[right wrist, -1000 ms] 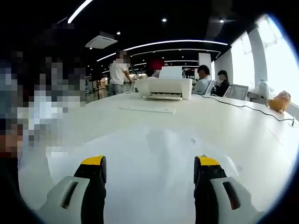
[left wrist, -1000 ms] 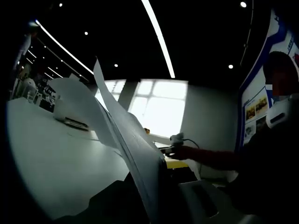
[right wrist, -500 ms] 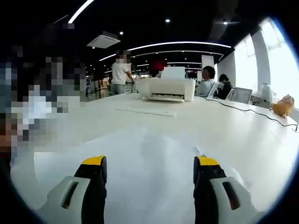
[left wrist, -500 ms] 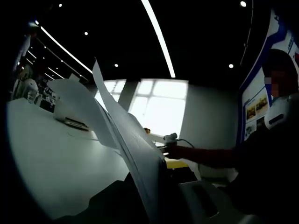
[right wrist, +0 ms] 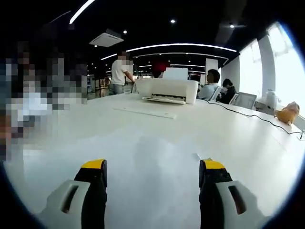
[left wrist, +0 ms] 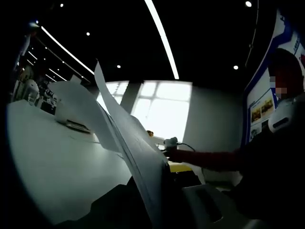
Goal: Organize the stack of printing papers by aligning and flattening the scattered papers on the table
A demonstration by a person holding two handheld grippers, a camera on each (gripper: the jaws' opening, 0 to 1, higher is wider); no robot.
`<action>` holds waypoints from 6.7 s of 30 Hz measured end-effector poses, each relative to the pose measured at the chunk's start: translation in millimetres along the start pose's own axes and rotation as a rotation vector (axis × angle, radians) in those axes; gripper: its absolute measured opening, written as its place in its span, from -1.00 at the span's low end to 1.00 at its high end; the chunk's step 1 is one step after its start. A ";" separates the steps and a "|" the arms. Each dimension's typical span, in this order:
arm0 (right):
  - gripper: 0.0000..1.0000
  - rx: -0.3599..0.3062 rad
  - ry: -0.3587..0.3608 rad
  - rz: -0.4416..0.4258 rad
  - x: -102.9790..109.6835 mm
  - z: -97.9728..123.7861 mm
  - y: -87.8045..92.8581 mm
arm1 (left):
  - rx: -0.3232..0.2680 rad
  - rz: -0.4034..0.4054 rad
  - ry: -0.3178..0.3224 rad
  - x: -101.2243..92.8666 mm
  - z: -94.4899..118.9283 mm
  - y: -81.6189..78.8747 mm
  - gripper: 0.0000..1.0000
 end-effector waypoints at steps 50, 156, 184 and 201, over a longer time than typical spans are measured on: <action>0.13 0.002 0.006 -0.043 9.7 -6.6 12.0 | 0.000 -0.006 -0.006 -0.7 -0.4 0.1 -0.83; -0.82 -0.606 -0.356 0.178 223.4 146.6 -123.6 | -0.017 -0.016 0.006 -3.2 1.3 -1.6 -0.83; -0.83 -0.690 -0.544 0.096 275.6 165.8 -131.4 | -0.028 -0.031 -0.004 -2.1 2.7 -2.5 -0.83; -0.82 -0.650 -0.678 -0.065 293.3 133.1 -113.2 | -0.037 -0.045 -0.008 -1.5 2.2 -3.0 -0.83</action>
Point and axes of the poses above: the point that each gripper's makers call its tool centre point, and the gripper's own axes: z roughly backward along the fingers, x roughly to its left, y roughly out of its underside, the point moved 7 cm from there along z, roughly backward along the fingers, and after that the axes turned 14 degrees about -y, right-handed, at the moved point
